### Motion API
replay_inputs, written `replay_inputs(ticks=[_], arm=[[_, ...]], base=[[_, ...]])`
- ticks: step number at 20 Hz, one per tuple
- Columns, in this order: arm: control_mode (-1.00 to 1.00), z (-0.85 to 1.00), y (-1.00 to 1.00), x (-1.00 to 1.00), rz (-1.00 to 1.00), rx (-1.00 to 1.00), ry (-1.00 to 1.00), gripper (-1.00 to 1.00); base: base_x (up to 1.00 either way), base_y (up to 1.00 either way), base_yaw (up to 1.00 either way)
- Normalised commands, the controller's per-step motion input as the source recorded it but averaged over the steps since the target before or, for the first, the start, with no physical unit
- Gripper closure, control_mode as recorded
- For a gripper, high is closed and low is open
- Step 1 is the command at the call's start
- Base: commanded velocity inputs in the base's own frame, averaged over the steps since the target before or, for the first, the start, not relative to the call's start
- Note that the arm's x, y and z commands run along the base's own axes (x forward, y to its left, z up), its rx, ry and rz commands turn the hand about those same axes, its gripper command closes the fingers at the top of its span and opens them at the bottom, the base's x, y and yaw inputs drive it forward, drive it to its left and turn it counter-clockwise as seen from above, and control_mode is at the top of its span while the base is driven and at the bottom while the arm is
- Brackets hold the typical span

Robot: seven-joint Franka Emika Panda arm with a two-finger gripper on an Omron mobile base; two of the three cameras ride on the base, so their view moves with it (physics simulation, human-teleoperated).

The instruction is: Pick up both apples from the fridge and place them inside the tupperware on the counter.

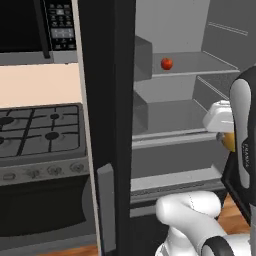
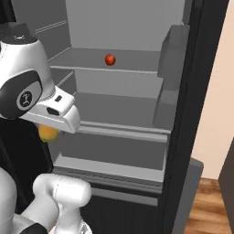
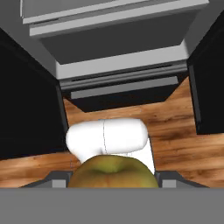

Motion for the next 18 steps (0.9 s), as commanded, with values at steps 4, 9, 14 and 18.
replay_inputs(ticks=[4, 9, 14, 18], arm=[[1.0, 0.0, 0.0, 0.0, 0.0, 0.0, 0.0, 1.0], [1.0, 0.0, 0.0, 0.0, 0.0, 0.0, 0.0, 1.0], [1.0, 0.0, 0.0, 0.0, 0.0, 0.0, 0.0, 1.0], [1.0, 0.0, 0.0, 0.0, 0.0, 0.0, 0.0, 1.0]], base=[[-0.98, 0.44, 0.01], [-0.87, 0.59, 0.1], [-0.66, 0.72, 0.3], [-0.39, 0.79, 0.51]])
